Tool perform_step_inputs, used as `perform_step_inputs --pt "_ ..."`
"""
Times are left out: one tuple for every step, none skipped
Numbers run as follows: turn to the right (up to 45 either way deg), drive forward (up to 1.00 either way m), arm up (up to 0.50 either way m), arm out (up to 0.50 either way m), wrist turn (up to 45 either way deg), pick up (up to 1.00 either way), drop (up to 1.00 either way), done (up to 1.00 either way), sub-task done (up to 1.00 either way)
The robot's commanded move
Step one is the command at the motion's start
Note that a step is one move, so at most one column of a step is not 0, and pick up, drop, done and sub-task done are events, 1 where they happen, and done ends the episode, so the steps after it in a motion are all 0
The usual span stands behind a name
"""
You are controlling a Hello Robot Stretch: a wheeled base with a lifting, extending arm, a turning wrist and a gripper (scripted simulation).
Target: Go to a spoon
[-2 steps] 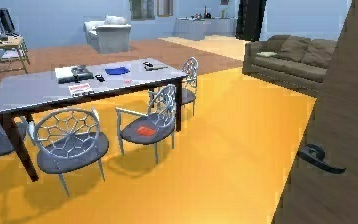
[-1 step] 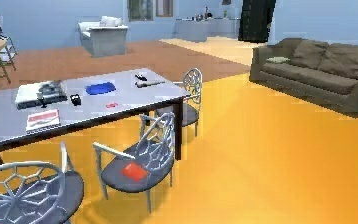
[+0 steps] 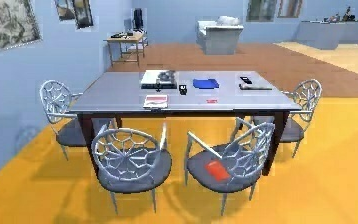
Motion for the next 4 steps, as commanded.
perform_step_inputs --pt "0.0 0.05 0.0 0.0 0.0 0.0 0.0 0.0 0.0" --pt "42.0 0.0 0.0 0.0 0.0 0.0 0.0 0.0 0.0" --pt "0.0 0.35 0.0 0.0 0.0 0.0 0.0 0.0 0.0" --pt "12.0 0.0 0.0 0.0 0.0 0.0 0.0 0.0 0.0"
